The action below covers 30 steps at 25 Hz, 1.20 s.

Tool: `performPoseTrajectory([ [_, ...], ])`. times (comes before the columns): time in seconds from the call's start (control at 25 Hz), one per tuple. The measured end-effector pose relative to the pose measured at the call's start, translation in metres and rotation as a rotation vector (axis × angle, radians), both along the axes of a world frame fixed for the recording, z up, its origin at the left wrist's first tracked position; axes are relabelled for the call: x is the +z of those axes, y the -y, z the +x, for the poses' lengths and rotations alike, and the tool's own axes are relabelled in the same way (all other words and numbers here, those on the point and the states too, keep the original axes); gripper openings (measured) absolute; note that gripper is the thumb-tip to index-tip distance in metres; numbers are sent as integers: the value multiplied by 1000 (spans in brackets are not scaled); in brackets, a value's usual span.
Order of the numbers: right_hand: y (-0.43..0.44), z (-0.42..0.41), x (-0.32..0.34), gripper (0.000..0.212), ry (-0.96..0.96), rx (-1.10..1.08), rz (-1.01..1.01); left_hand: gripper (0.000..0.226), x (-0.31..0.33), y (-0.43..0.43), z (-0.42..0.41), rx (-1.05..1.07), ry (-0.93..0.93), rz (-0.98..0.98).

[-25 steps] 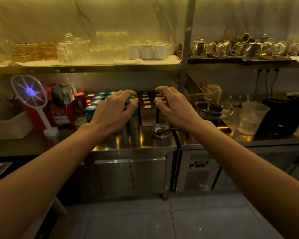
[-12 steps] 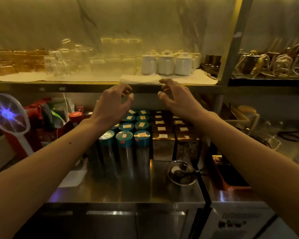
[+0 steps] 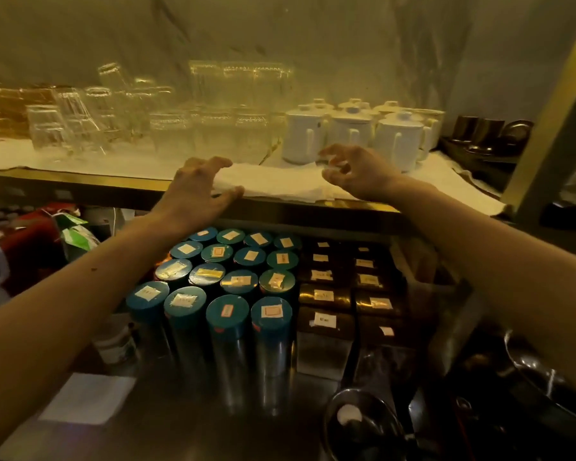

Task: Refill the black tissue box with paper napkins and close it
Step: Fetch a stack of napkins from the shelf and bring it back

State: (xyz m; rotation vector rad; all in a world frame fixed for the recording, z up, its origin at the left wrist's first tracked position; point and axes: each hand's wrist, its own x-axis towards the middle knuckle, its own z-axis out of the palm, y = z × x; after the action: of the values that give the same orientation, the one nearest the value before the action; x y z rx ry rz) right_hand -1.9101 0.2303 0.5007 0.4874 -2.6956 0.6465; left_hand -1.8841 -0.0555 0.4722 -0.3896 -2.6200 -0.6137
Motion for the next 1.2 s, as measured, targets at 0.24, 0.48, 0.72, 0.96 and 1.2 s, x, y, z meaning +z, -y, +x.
performPoseTrajectory([
  [0.24,-19,-65,7,37,213,49,34,49,14,17,-38,2,145,-30],
  [0.48,-12,-87,12,39,344,154,67,31,14,26,-53,-145,41,-87],
  [0.72,-10,-95,12,22,362,207,37,24,13,30,-62,-200,-10,-26],
  [0.96,-25,-94,17,28,482,270,-19,21,9,31,-68,-242,-101,-18],
  [1.2,-20,-92,13,23,445,265,-85,23,5,31,-73,-253,-148,47],
])
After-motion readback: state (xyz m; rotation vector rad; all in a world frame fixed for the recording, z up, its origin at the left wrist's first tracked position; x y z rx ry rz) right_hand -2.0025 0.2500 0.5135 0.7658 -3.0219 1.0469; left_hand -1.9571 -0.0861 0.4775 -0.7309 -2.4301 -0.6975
